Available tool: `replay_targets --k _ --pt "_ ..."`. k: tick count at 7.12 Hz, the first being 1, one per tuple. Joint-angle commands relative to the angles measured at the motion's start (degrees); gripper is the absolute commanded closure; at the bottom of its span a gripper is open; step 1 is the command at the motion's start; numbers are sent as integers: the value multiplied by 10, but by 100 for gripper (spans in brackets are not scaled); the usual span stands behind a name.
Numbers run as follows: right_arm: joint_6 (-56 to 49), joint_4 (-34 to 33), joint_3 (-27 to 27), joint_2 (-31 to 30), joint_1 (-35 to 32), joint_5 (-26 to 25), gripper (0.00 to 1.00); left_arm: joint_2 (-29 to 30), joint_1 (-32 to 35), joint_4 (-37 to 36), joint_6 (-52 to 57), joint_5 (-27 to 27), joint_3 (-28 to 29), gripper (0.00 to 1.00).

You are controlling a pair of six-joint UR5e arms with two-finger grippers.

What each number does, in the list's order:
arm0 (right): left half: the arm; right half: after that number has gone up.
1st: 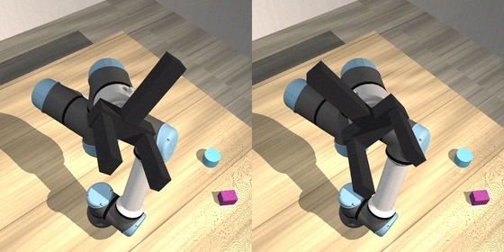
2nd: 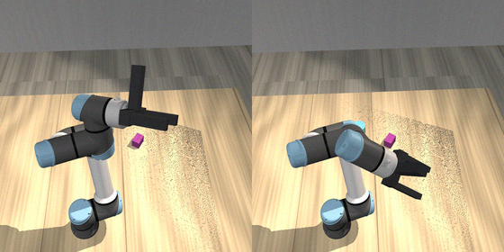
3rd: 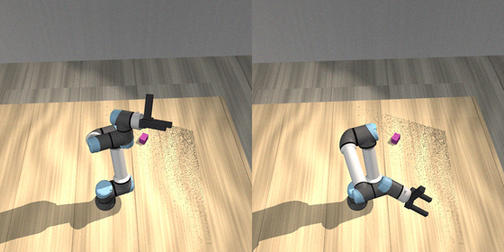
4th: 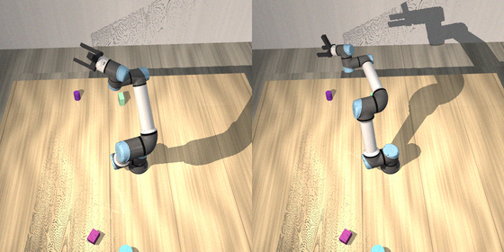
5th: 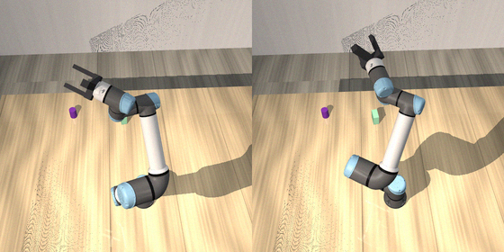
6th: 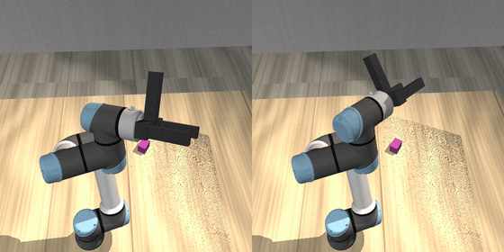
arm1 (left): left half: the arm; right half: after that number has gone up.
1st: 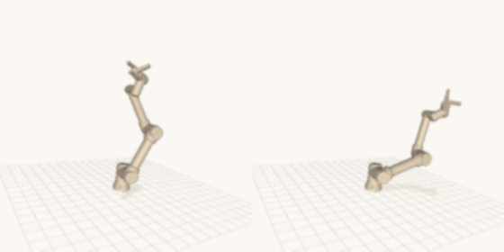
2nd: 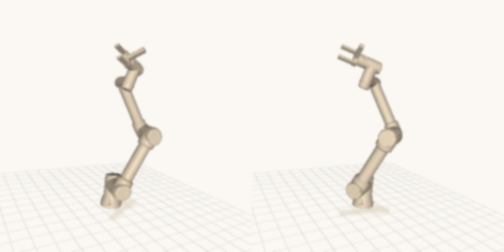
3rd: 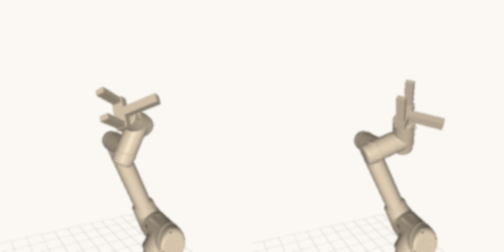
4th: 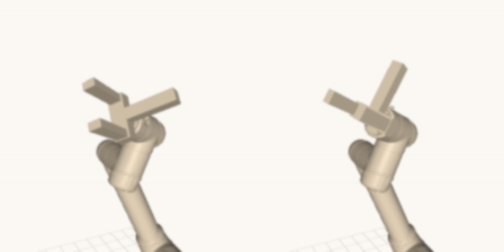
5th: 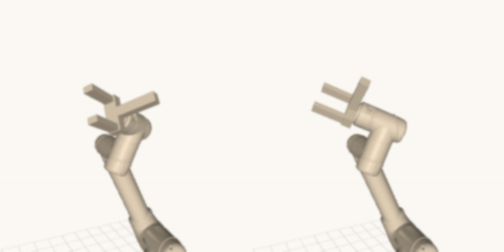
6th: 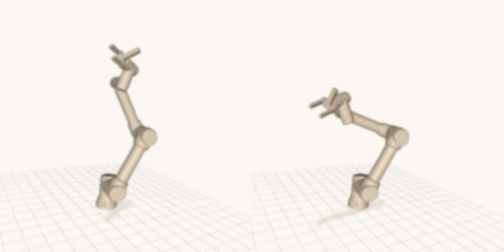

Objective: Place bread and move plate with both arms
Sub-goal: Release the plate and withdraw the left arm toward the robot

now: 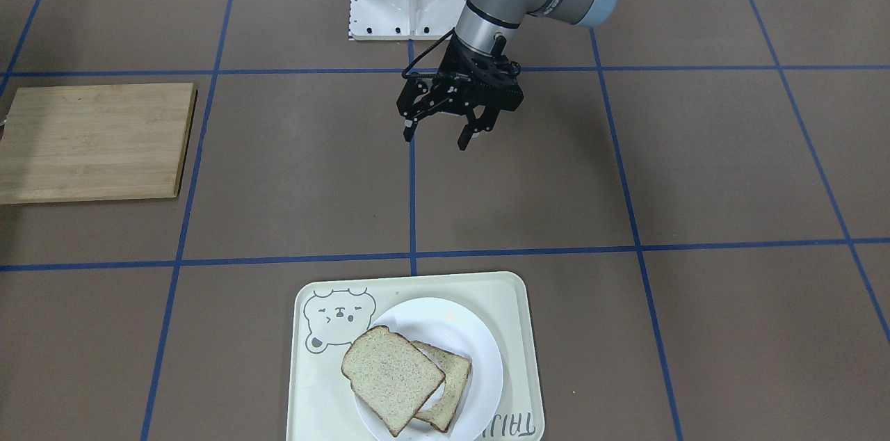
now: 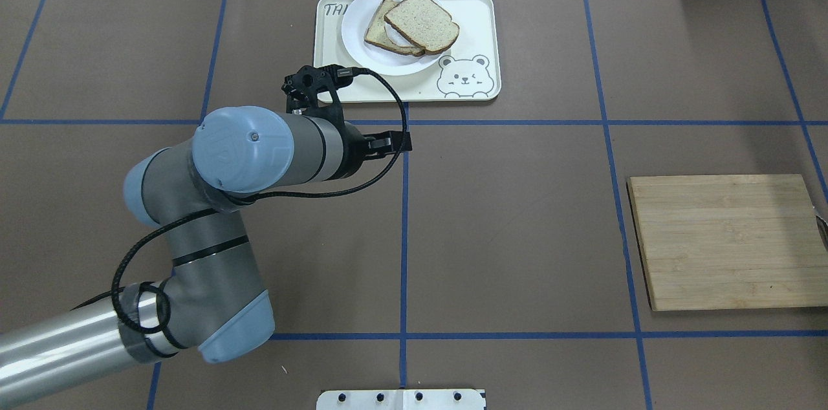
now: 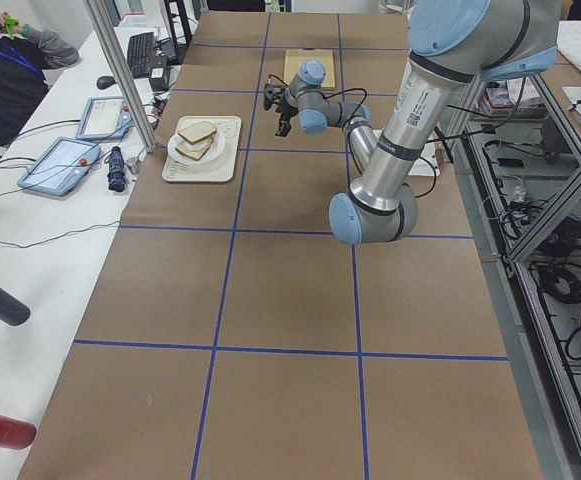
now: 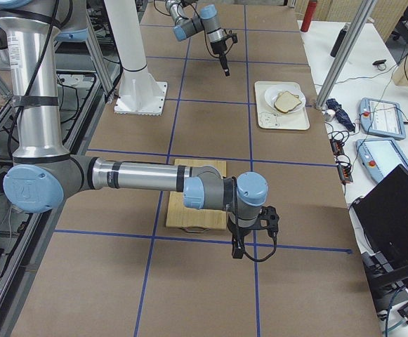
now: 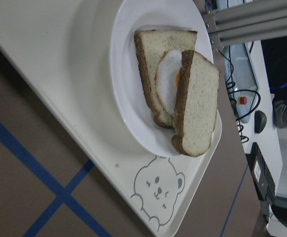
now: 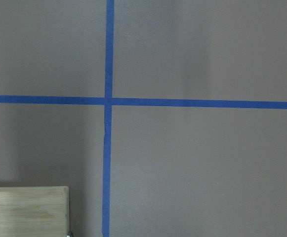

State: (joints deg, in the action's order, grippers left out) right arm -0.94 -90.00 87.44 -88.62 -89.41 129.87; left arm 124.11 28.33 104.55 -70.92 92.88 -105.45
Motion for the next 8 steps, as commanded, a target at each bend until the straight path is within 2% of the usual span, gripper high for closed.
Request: replay_targets --k 1,2,3,5,8 --pt "0 0 1 -2 -1 -1 0 -39 27 -193 211 4 -83 1" --pt "1 0 0 -2 -1 -1 0 -54 76 -230 261 50 -79 1" --pt "1 0 -1 -2 0 -1 0 -63 141 -273 338 125 -71 1" --pt "1 0 0 -2 -1 -1 0 -125 242 -277 499 155 -65 1" --pt "0 0 0 -3 -1 -1 0 -209 374 -262 699 309 -48 1"
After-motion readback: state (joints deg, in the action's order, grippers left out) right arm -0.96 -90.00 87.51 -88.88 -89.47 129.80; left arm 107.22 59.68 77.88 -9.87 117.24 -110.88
